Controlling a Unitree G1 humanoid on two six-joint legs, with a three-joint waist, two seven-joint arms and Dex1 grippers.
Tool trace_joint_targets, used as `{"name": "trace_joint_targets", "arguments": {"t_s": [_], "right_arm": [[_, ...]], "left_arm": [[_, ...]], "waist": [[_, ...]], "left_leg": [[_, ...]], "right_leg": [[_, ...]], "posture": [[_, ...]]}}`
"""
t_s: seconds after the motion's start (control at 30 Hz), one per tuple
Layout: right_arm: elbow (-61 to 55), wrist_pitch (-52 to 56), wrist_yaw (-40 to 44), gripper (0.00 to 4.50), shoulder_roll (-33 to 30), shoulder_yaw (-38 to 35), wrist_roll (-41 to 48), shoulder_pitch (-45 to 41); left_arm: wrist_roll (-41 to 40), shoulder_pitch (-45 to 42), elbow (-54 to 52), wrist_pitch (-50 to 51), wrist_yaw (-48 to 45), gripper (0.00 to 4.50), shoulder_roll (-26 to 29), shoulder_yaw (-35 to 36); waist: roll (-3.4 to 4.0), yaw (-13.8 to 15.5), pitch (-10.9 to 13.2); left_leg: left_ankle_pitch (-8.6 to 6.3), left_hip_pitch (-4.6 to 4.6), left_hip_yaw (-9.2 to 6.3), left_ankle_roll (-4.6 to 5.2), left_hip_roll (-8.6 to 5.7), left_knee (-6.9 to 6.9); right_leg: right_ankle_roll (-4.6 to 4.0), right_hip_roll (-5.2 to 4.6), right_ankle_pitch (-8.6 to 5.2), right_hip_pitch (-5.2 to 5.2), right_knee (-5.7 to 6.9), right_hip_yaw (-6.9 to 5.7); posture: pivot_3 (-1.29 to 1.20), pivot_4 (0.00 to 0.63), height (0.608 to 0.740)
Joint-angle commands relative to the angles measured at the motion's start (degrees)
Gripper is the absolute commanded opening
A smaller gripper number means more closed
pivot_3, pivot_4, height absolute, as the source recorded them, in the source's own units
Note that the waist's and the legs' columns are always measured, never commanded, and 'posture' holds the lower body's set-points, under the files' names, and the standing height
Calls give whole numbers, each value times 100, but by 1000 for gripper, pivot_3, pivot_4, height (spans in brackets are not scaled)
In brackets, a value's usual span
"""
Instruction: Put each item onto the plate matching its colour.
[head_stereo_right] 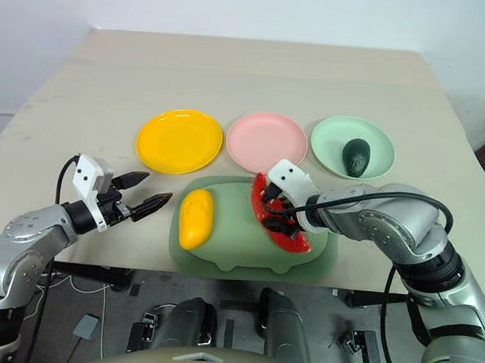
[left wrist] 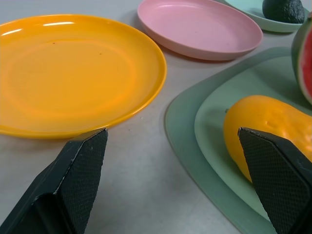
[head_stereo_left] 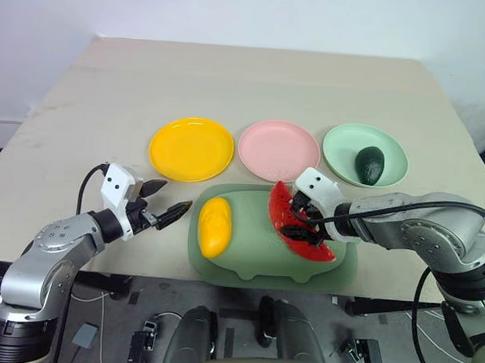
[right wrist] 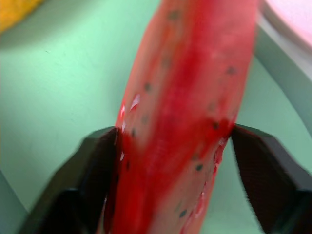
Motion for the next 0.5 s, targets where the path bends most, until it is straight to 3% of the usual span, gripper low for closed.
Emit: {"name": "trace_joint_targets", "arguments": {"t_s": [0.03,0.2,0.37,0.5], "right_arm": [[213,-301,372,2996,-14,-179,-323,-514],[1174,-826,885,2944,10,-51,-1022,-1424],[3385,-2742,1795,2935,313,888,-2655,-2481],[5377,-4245,2299,2935,1057,1227,-3609,-2839]], "left_arm": [[9,37,-221,-111,41,4500,25,153],[5,-4,-179,-116,25,4500,56,172],[22,-108,-109,-133,-7,4500,89,141],[30,-165,-115,-149,-19,4500,119,158]], "waist": [[1,-5,1],[1,-1,1],[1,-26,1],[1,-46,1]], "left_leg": [[0,0,0,0,0,0],[0,-2,1,0,0,-1],[0,-2,6,0,-4,-1],[1,-3,6,0,-2,-7]], "right_leg": [[0,0,0,-1,0,0],[-1,2,0,-6,1,0],[-2,2,0,-7,2,1],[-2,5,0,-7,3,-1]], "posture": [[0,150,740],[0,150,740],[0,150,740],[0,150,740]]}}
